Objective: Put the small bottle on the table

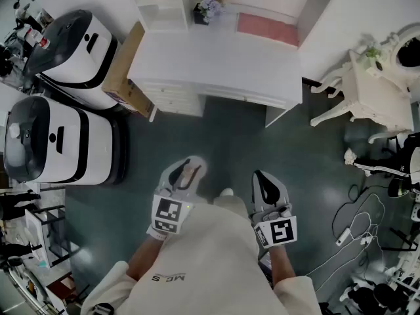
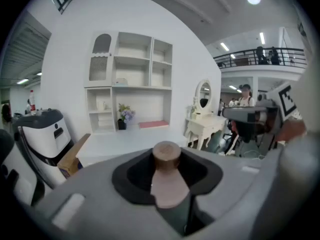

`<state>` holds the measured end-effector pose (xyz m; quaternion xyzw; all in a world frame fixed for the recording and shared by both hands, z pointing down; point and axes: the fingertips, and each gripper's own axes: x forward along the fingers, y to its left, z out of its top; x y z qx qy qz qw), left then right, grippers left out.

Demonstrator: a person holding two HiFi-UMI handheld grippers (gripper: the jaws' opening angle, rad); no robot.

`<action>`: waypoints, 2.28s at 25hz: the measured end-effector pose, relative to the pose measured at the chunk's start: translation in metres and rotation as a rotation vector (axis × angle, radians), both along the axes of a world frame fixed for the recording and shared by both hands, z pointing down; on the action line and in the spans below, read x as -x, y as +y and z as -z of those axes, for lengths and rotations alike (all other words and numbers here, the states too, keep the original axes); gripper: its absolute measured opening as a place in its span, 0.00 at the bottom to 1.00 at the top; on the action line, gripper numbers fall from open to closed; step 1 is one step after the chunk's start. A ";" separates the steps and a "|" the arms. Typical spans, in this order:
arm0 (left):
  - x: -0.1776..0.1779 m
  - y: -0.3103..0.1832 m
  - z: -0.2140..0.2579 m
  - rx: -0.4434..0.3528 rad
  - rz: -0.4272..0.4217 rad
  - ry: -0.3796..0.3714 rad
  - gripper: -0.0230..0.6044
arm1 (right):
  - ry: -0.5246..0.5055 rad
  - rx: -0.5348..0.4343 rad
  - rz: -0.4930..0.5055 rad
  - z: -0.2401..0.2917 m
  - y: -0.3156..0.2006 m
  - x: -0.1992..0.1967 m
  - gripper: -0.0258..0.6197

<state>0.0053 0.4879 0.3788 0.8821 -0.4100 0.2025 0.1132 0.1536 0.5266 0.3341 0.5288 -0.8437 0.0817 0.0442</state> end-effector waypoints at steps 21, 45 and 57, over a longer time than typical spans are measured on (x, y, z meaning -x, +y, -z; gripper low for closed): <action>0.169 -0.016 0.022 -0.011 -0.033 0.047 0.25 | -0.075 0.014 -0.083 -0.001 -0.024 0.178 0.03; 0.189 -0.214 0.005 0.008 -0.047 0.075 0.25 | -0.098 0.052 -0.043 -0.033 -0.229 0.217 0.03; 0.105 -0.415 0.026 -0.025 0.018 0.027 0.25 | -0.172 0.079 0.028 -0.028 -0.444 0.130 0.03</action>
